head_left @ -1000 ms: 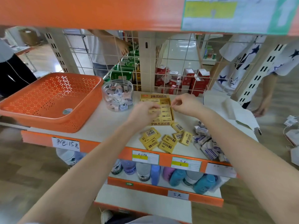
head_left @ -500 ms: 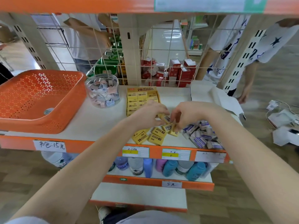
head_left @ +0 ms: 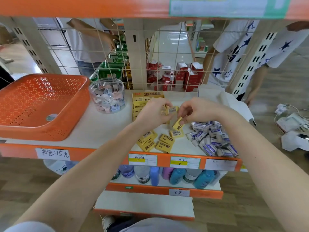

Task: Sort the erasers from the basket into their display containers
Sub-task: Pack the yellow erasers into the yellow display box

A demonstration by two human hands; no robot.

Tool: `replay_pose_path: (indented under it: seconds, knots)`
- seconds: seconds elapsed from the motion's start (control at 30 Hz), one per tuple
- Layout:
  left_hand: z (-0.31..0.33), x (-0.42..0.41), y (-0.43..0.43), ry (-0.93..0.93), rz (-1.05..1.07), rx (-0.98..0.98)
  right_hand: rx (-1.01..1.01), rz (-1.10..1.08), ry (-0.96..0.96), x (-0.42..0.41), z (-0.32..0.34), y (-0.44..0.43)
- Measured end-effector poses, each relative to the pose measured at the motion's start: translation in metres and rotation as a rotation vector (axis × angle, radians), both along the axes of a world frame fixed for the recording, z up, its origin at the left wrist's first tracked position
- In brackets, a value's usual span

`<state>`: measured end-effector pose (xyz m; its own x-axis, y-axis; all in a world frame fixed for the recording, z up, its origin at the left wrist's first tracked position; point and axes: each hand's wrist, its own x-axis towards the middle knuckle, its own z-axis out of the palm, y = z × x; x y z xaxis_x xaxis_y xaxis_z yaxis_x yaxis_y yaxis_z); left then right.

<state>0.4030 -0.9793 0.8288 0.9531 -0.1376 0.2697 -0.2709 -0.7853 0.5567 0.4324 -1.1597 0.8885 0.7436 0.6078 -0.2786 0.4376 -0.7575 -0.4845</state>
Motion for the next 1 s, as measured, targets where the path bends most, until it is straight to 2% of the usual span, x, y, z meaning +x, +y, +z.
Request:
replay_pose_path:
  seconds: [0.17, 0.3, 0.4, 0.47, 0.6, 0.7, 0.77, 0.87, 1.0]
  knots:
    - [0.004, 0.003, 0.03, 0.017, 0.165, -0.085, 0.166, -0.122, -0.057, 0.008, -0.009, 0.018]
    - [0.001, -0.002, 0.061, 0.106, 0.229, 0.007, 0.29, -0.249, -0.102, 0.012, -0.025, 0.039]
    - [-0.002, -0.006, 0.078, 0.192, 0.214, 0.165, 0.361, -0.322, -0.078, 0.013, -0.041, 0.055]
    - [-0.004, -0.006, 0.083, 0.214, 0.207, 0.215, 0.342, -0.342, -0.1, 0.013, -0.05, 0.063]
    - [-0.003, -0.006, 0.085, 0.248, 0.184, 0.225, 0.146, -0.294, -0.242, 0.015, -0.054, 0.071]
    - [-0.001, -0.008, 0.085, 0.233, 0.185, 0.246, 0.127, -0.253, -0.344, 0.015, -0.05, 0.072]
    - [0.002, -0.011, 0.084, 0.206, 0.193, 0.208, 0.182, -0.173, -0.391, 0.012, -0.048, 0.073]
    - [0.009, -0.016, 0.078, 0.189, 0.166, 0.037, 0.28, -0.037, -0.419, 0.007, -0.049, 0.078]
    - [0.014, -0.019, 0.076, 0.216, 0.119, -0.156, 0.379, -0.094, -0.381, 0.005, -0.053, 0.079]
